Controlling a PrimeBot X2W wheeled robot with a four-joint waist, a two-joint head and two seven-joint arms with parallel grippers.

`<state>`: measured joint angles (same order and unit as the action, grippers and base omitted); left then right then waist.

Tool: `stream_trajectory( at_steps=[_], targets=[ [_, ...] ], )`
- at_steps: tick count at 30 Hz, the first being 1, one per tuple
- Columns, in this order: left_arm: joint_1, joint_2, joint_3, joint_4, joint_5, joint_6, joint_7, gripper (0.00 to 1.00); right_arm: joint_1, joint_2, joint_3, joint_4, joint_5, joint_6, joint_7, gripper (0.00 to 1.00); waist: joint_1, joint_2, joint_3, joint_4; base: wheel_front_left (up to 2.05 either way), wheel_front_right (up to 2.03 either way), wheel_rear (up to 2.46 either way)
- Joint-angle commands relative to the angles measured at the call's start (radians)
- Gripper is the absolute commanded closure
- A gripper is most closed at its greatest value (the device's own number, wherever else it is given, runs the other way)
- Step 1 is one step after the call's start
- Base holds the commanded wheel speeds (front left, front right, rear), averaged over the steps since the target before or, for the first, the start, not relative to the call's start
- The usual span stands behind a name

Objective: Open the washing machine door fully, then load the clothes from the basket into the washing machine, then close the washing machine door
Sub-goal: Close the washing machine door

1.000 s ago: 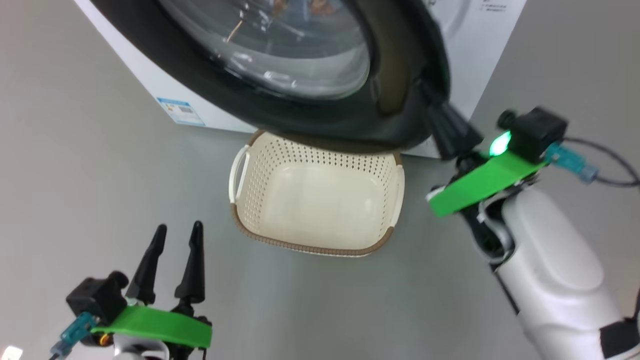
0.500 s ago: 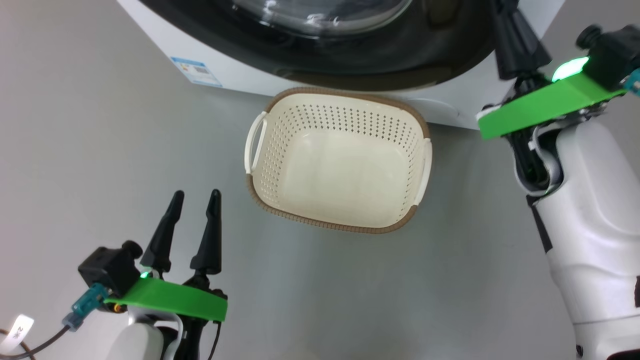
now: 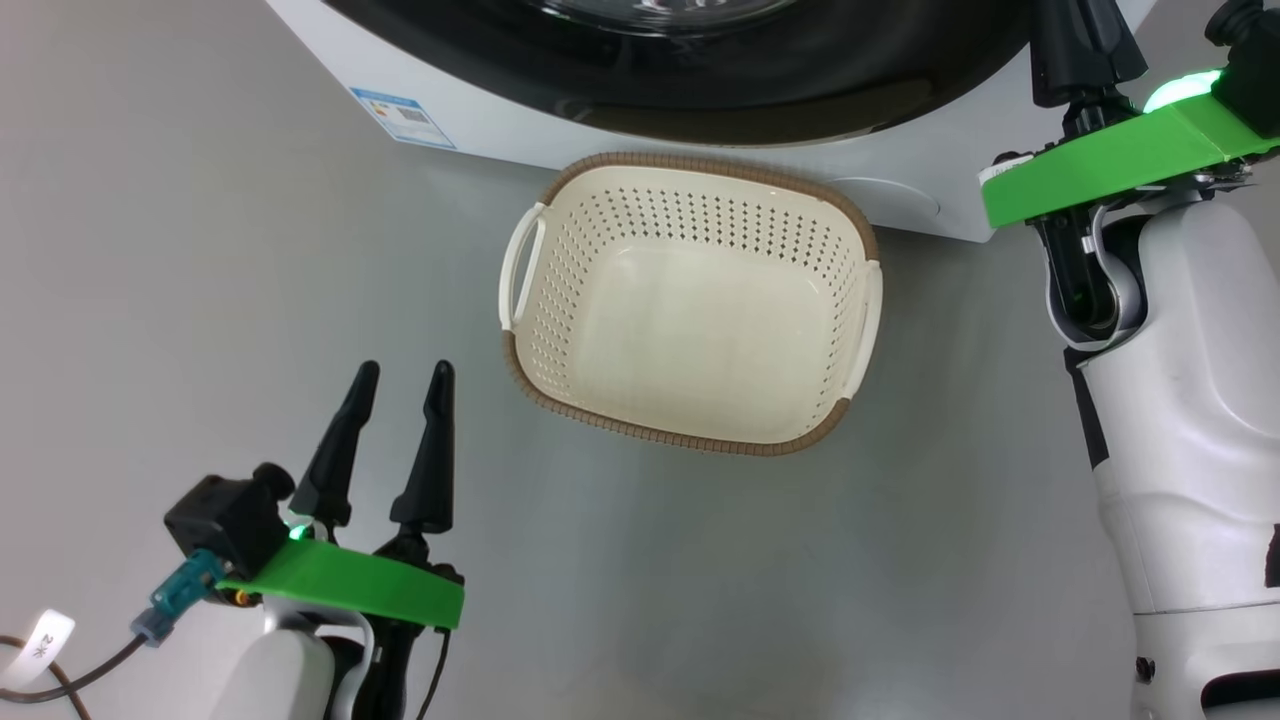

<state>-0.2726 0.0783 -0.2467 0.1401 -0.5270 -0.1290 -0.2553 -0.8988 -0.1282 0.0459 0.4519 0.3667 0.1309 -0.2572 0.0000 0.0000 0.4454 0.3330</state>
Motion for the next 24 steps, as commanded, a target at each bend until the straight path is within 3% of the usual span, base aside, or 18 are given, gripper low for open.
stream_trajectory(
  at_steps=[1, 15, 17, 19, 21, 24],
  targets=[
    [-0.019, 0.024, 0.032, -0.020, -0.009, -0.002, -0.006, 0.00, -0.027, 0.021, -0.001, -0.019, -0.010, 0.000, -0.005, 1.00, 0.0000, 0.0000, -0.002, -0.002, 0.00, 0.00, 0.00],
    [-0.010, 0.047, 0.030, 0.003, 0.002, -0.002, -0.006, 0.00, 0.062, 0.030, 0.079, -0.015, 0.006, 0.000, -0.005, 1.00, 0.0000, 0.0000, -0.045, -0.036, 0.00, 0.00, 0.00],
    [-0.006, 0.052, 0.034, 0.009, 0.005, -0.002, -0.006, 0.00, 0.088, 0.026, 0.095, -0.015, 0.011, 0.000, -0.005, 0.84, 0.0000, 0.0000, -0.057, -0.045, 0.00, 0.00, 0.00],
    [-0.001, 0.057, 0.039, 0.016, 0.009, -0.002, -0.006, 0.00, 0.116, 0.022, 0.109, -0.018, 0.016, 0.000, -0.005, 0.52, 0.0000, 0.0000, -0.070, -0.055, 0.00, 0.00, 0.00],
    [0.005, 0.065, 0.044, 0.022, 0.013, -0.002, -0.006, 0.00, 0.146, 0.020, 0.117, -0.023, 0.020, 0.000, -0.005, 0.00, 0.0000, 0.0000, -0.084, -0.066, 0.00, 0.00, 0.00],
    [0.014, 0.079, 0.050, 0.030, 0.018, -0.002, -0.006, 0.00, 0.195, 0.017, 0.128, -0.026, 0.026, 0.000, -0.005, 0.00, 0.0000, 0.0000, -0.108, -0.085, 0.00, 0.00, 0.00]
  ],
)
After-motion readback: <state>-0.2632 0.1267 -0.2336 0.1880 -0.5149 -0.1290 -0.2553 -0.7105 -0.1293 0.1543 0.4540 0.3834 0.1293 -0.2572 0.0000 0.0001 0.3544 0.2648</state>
